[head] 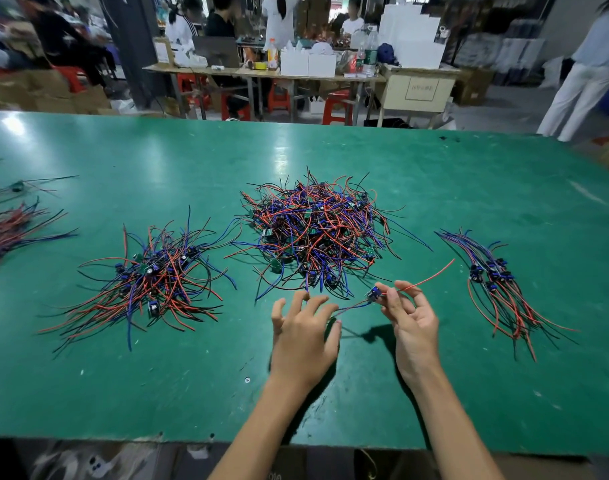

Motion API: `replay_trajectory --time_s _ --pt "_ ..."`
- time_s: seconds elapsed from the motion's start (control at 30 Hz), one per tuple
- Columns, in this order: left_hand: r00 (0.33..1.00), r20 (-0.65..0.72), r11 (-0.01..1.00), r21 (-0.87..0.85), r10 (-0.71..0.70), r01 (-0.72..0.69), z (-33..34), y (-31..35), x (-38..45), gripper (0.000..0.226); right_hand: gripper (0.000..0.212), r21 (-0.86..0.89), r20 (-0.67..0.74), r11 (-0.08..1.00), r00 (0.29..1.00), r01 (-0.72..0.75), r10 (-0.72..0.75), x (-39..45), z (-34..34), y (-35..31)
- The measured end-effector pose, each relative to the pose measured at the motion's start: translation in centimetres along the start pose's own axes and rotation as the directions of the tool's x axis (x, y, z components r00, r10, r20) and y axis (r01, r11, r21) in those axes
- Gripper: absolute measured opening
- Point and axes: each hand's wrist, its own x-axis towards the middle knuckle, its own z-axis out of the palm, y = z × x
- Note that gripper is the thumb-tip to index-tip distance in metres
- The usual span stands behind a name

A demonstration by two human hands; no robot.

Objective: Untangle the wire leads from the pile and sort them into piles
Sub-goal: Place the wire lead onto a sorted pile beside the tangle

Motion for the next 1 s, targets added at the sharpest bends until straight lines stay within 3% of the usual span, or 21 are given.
replay_trajectory --time_s 0.2,0.33,0.43,0.5,0.6,0.67,0.73,0.8,0.9,0.93,1.0 --pt "0.964 0.23 0.96 -0.21 -0.134 0.184 0.3 1.5 0.4 0.028 0.026 -0.152 0.121 0.988 0.992 0.041 -0.023 -0.6 0.5 -0.3" --pt "0.868 0.478 0.764 -0.506 -0.138 0.4 -0.6 1.2 1.8 0.018 0.035 -0.199 0.166 0.979 0.986 0.043 -0.01 -0.9 0.6 -0.5" --pt "0.874 0.444 0.66 -0.6 -0.195 0.452 -2.3 -0.6 3.7 0.016 0.045 -0.205 0.146 0.979 0.989 0.011 0.019 -0.9 0.6 -0.6" --pt "0.901 0.332 0.672 -0.602 -0.281 0.431 -4.1 -3.0 5.8 0.017 0.043 -0.207 0.156 0.978 0.987 -0.015 0.048 -1.0 0.7 -0.7" --pt "0.911 0.126 0.801 -0.441 -0.392 0.406 -7.5 -8.5 8.5 0.014 0.035 -0.214 0.185 0.976 0.979 -0.038 0.079 -1.2 0.6 -0.5" --pt "0.883 0.036 0.866 -0.182 -0.468 0.466 -9.3 -12.8 8.9 0.02 0.029 -0.23 0.198 0.972 0.977 -0.039 0.086 -1.3 0.5 -0.5" --pt "0.844 -0.02 0.829 0.175 -0.536 0.531 -10.6 -16.7 8.1 0.024 0.024 -0.246 0.196 0.969 0.977 -0.033 0.083 -1.2 0.5 -0.4" --pt "0.812 -0.04 0.743 0.381 -0.582 0.551 -11.1 -19.1 6.8 0.028 0.02 -0.267 0.178 0.963 0.981 -0.024 0.074 -1.0 0.5 -0.1" --pt "0.787 -0.118 0.717 0.346 -0.606 0.605 -10.7 -20.3 4.9 0.035 0.011 -0.473 0.104 0.881 0.994 0.017 0.036 -0.7 0.8 1.0" --pt "0.784 -0.161 0.721 0.316 -0.6 0.616 -10.4 -20.1 4.5 0.035 0.006 -0.594 0.089 0.804 0.996 0.041 0.016 -0.6 1.1 1.3" --pt "0.796 -0.219 0.746 0.28 -0.564 0.605 -9.5 -18.9 4.0 0.033 0.019 -0.791 0.083 0.606 0.996 0.078 -0.02 -0.3 1.9 1.9"
